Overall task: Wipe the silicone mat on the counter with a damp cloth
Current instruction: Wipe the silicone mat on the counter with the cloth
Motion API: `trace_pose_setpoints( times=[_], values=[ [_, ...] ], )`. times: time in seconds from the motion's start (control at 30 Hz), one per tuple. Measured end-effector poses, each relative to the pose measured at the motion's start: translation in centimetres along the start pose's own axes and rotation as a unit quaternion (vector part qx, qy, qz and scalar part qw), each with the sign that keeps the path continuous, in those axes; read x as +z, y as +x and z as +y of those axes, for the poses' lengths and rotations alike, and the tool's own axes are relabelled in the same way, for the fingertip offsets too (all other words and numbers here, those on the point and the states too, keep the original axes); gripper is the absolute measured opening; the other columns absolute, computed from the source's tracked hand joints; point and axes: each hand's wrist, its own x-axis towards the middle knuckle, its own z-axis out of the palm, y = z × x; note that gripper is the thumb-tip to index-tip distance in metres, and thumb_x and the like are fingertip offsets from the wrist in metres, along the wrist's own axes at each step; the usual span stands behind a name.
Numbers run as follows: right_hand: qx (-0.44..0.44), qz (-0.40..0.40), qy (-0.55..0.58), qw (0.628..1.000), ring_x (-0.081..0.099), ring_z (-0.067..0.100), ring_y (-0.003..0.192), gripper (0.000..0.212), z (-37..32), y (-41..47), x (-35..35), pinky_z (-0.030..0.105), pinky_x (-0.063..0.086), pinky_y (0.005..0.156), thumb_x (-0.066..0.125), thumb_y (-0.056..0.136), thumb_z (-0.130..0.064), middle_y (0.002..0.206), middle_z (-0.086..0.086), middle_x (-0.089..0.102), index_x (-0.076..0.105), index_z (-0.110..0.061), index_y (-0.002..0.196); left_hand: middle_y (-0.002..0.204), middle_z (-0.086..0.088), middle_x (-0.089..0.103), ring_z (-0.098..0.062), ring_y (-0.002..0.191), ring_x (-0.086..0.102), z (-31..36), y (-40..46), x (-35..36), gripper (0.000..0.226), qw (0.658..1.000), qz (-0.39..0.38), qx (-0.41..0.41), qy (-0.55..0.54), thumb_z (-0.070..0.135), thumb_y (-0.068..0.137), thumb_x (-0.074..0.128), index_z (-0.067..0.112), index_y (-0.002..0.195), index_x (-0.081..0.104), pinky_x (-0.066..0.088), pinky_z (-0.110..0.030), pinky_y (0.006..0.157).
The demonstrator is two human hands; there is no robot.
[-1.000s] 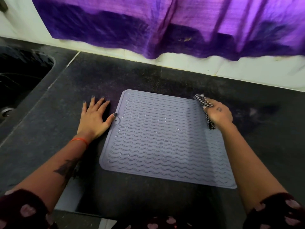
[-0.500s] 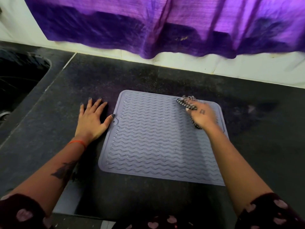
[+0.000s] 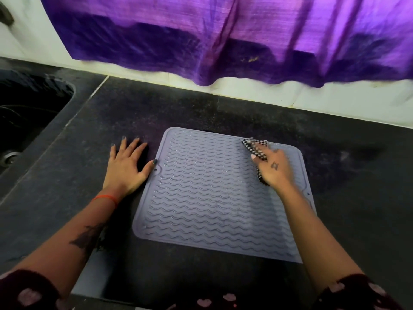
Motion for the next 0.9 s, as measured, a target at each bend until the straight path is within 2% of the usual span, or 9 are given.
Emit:
trace_pose_setpoints(
  times=[0.07, 0.17, 0.3, 0.4, 0.47, 0.53, 0.63, 0.73, 0.9],
  values=[
    [0.03, 0.073, 0.01, 0.997, 0.046, 0.035, 0.114, 0.046, 1.0, 0.5, -0.8, 0.039, 0.042, 0.094, 0.05, 0.093, -0.039, 0.13, 0.017, 0.042, 0.042, -0.032, 0.138, 0.15, -0.007, 0.033, -0.03, 0.143, 0.015, 0.0, 0.0, 0.0, 0.082, 1.0, 0.001, -0.002, 0.0, 0.069, 0.079, 0.019, 0.017, 0.139, 0.043, 0.003, -0.047, 0.116],
    [0.094, 0.12, -0.108, 0.982, 0.037, 0.039, 0.117, 0.049, 2.1, 0.7, -0.7, 0.044, 0.041, 0.091, 0.049, 0.092, -0.033, 0.13, 0.022, 0.034, 0.038, -0.025, 0.139, 0.15, -0.007, 0.033, -0.03, 0.143, 0.015, 0.0, 0.1, 0.0, 0.082, 1.0, -0.003, -0.001, -0.001, 0.069, 0.079, 0.019, 0.018, 0.139, 0.042, 0.003, -0.047, 0.116],
    [0.087, 0.085, -0.167, 0.979, 0.028, 0.04, 0.127, 0.053, 0.6, 0.8, 0.8, 0.041, 0.036, 0.099, 0.045, 0.093, -0.031, 0.139, 0.027, 0.024, 0.032, -0.013, 0.141, 0.15, -0.007, 0.033, -0.03, 0.143, 0.014, 0.1, 0.2, 0.0, 0.082, 1.0, -0.003, -0.003, -0.003, 0.069, 0.079, 0.019, 0.018, 0.139, 0.042, 0.003, -0.047, 0.116],
    [0.038, 0.05, -0.155, 0.986, 0.028, 0.039, 0.129, 0.055, -0.5, 0.8, 1.2, 0.041, 0.035, 0.102, 0.043, 0.094, -0.038, 0.143, 0.025, 0.022, 0.03, -0.015, 0.143, 0.15, -0.008, 0.034, -0.031, 0.143, 0.015, 0.0, 0.1, -0.1, 0.083, 1.0, -0.001, -0.003, -0.002, 0.069, 0.079, 0.019, 0.017, 0.139, 0.043, 0.003, -0.048, 0.116],
    [0.005, 0.008, -0.072, 0.997, 0.03, 0.039, 0.13, 0.054, -0.9, 1.1, 0.7, 0.041, 0.031, 0.106, 0.042, 0.095, -0.042, 0.144, 0.023, 0.024, 0.032, -0.022, 0.144, 0.15, -0.008, 0.034, -0.031, 0.143, 0.015, 0.1, 0.1, -0.1, 0.083, 1.0, 0.001, -0.003, -0.003, 0.069, 0.079, 0.019, 0.017, 0.139, 0.043, 0.003, -0.048, 0.116],
    [0.015, 0.014, 0.012, 1.0, 0.038, 0.037, 0.125, 0.051, -1.2, 1.0, 0.0, 0.039, 0.035, 0.103, 0.043, 0.095, -0.042, 0.14, 0.019, 0.031, 0.035, -0.028, 0.143, 0.15, -0.007, 0.034, -0.031, 0.143, 0.015, 0.1, 0.1, -0.1, 0.083, 1.0, 0.0, -0.004, -0.004, 0.069, 0.079, 0.02, 0.017, 0.139, 0.043, 0.003, -0.048, 0.116],
    [0.031, 0.061, -0.112, 0.991, 0.036, 0.035, 0.122, 0.055, -2.3, -0.6, 0.6, 0.037, 0.04, 0.092, 0.041, 0.096, -0.041, 0.137, 0.021, 0.029, 0.027, -0.023, 0.145, 0.15, -0.007, 0.034, -0.031, 0.143, 0.014, 0.0, 0.1, 0.0, 0.083, 1.0, 0.0, -0.006, -0.004, 0.069, 0.079, 0.02, 0.018, 0.139, 0.043, 0.003, -0.048, 0.117],
    [-0.023, 0.038, -0.196, 0.98, 0.029, 0.036, 0.124, 0.062, -4.3, -2.4, 2.9, 0.039, 0.04, 0.093, 0.045, 0.094, -0.036, 0.141, 0.023, 0.021, 0.019, -0.014, 0.146, 0.15, -0.006, 0.033, -0.03, 0.143, 0.013, 0.0, 0.1, 0.0, 0.083, 1.0, -0.001, -0.007, -0.005, 0.07, 0.078, 0.019, 0.018, 0.139, 0.042, 0.003, -0.048, 0.117],
    [-0.086, 0.001, -0.144, 0.986, 0.032, 0.034, 0.121, 0.06, -7.2, -2.7, 4.4, 0.037, 0.04, 0.093, 0.043, 0.094, -0.039, 0.136, 0.021, 0.025, 0.024, -0.013, 0.145, 0.151, -0.005, 0.032, -0.028, 0.144, 0.011, -0.1, 0.1, 0.1, 0.084, 1.0, 0.0, -0.009, -0.014, 0.07, 0.078, 0.019, 0.018, 0.14, 0.042, 0.002, -0.047, 0.117]
  ],
)
